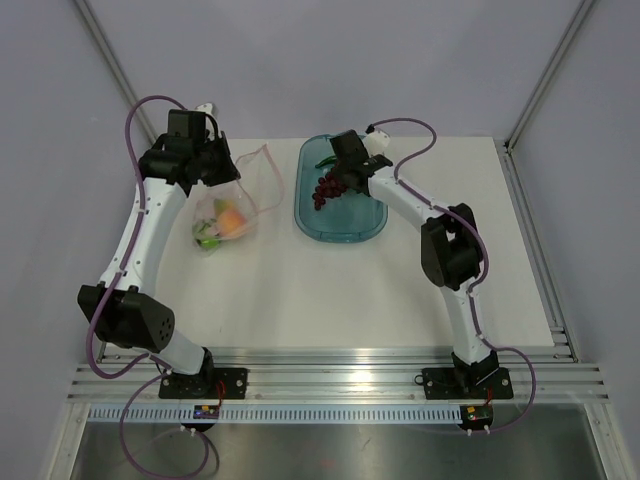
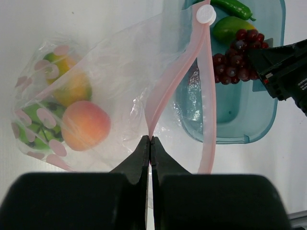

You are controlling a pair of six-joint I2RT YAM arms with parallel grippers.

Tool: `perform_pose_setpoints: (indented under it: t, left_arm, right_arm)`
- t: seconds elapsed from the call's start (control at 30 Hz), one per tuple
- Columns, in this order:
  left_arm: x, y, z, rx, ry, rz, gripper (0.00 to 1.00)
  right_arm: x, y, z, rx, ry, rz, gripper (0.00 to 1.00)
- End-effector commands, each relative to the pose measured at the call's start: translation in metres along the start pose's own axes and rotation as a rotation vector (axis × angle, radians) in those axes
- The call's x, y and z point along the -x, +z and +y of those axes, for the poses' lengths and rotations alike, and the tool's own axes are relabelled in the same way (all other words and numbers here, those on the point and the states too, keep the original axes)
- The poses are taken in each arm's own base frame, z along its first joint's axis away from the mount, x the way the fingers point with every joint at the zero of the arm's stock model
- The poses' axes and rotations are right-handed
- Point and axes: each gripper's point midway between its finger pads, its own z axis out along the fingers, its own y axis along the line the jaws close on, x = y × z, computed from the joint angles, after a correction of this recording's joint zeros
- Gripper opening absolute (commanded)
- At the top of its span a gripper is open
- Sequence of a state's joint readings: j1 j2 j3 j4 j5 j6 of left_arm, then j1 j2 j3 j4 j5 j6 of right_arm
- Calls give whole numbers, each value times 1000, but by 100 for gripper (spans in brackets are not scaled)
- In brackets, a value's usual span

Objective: Place the food in the zip-top bag and seal the zipper
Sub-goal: Pick up the fake fruit from the bin, then place the fake fruit in the zipper food storage bag.

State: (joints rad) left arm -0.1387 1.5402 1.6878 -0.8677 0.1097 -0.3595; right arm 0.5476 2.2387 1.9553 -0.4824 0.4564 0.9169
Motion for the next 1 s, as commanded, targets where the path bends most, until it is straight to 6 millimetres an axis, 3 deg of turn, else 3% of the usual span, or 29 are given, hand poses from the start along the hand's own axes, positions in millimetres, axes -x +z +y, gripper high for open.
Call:
perform_pose_setpoints:
  t: [0.0, 0.17, 0.2, 0.43, 0.7, 0.97]
  left_arm:
    - [14, -9, -20, -72, 2, -55, 0]
    - [18, -10, -31, -99, 11, -61, 0]
    - [18, -9, -33, -105, 10, -60, 0]
    - [24, -9, -40, -125, 13, -65, 0]
    - [22, -8, -37, -114, 19, -62, 0]
    - [20, -7, -35, -106, 25, -56, 0]
  right_arm:
    - [67, -59, 43, 133, 19, -178, 9]
    - [111, -109, 55, 195, 15, -281, 9]
    - [111, -111, 57, 202, 5, -286, 9]
    - [151, -176, 80, 322, -7, -378, 8]
    - [157, -228, 117, 491, -36, -395, 8]
    - [140, -286, 162, 668, -76, -392, 9]
